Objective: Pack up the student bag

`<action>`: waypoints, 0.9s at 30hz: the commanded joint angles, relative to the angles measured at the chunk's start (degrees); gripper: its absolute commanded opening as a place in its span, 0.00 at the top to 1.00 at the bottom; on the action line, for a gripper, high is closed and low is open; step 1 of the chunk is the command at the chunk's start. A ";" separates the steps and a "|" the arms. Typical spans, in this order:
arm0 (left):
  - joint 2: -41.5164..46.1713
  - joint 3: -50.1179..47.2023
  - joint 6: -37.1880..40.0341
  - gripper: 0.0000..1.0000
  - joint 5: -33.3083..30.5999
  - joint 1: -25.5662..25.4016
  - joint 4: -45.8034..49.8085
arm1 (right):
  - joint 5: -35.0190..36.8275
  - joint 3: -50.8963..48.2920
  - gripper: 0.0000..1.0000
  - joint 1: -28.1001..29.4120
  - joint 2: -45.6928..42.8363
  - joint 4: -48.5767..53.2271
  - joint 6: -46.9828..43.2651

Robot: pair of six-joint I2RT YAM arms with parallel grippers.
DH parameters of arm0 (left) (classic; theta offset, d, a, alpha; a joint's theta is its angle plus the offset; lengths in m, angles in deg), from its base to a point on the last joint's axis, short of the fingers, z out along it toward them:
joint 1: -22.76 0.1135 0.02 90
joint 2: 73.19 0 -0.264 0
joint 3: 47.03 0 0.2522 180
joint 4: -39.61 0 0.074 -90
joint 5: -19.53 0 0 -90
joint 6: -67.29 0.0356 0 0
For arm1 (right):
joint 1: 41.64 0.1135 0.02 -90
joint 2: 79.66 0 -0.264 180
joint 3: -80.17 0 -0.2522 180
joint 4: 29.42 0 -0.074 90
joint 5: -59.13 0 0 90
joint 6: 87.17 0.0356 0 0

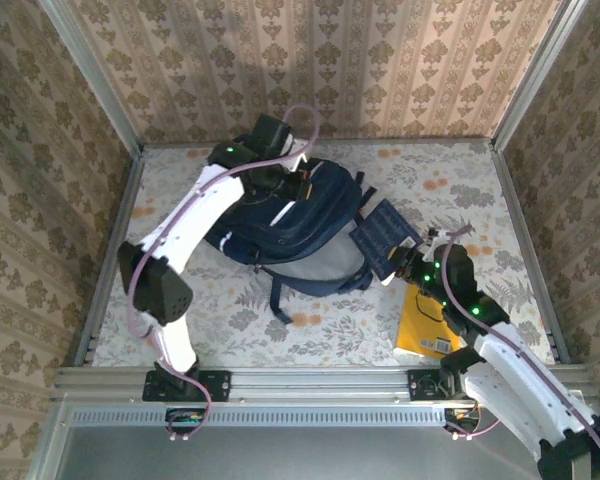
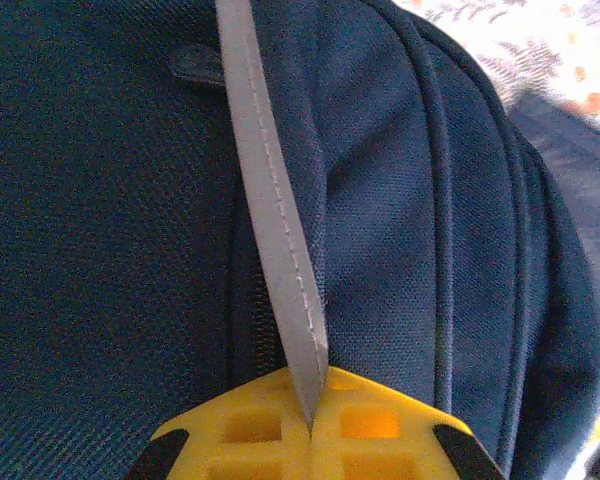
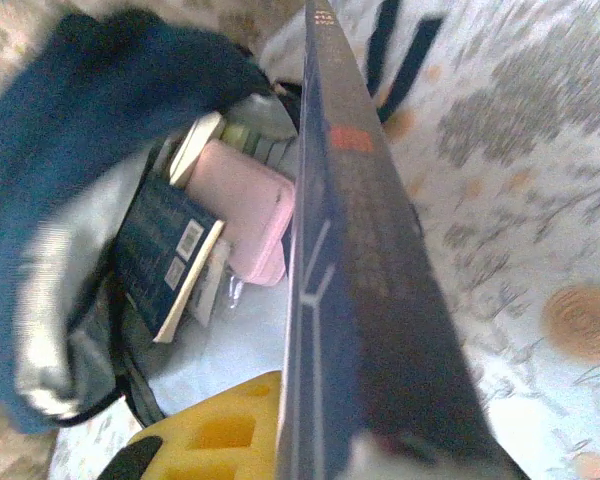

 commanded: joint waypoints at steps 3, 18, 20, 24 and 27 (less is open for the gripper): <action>3.86 -1.48 -0.03 1.00 8.71 -0.15 -2.70 | -18.67 0.82 1.00 -0.28 6.87 -19.34 11.97; -2.62 9.31 6.40 0.35 -3.86 -13.04 11.51 | -20.20 -1.50 1.00 -0.47 9.81 -37.93 25.05; -3.74 9.99 6.24 0.34 -4.81 -14.35 12.32 | -20.06 -1.90 1.00 -0.46 9.82 -38.43 25.31; -6.11 10.56 6.71 0.31 -7.55 -16.77 13.75 | -20.02 -2.04 1.00 -0.48 9.82 -38.44 25.27; -7.50 10.65 6.97 0.30 -9.04 -17.86 14.08 | -19.90 -2.09 1.00 -0.47 9.72 -38.34 25.23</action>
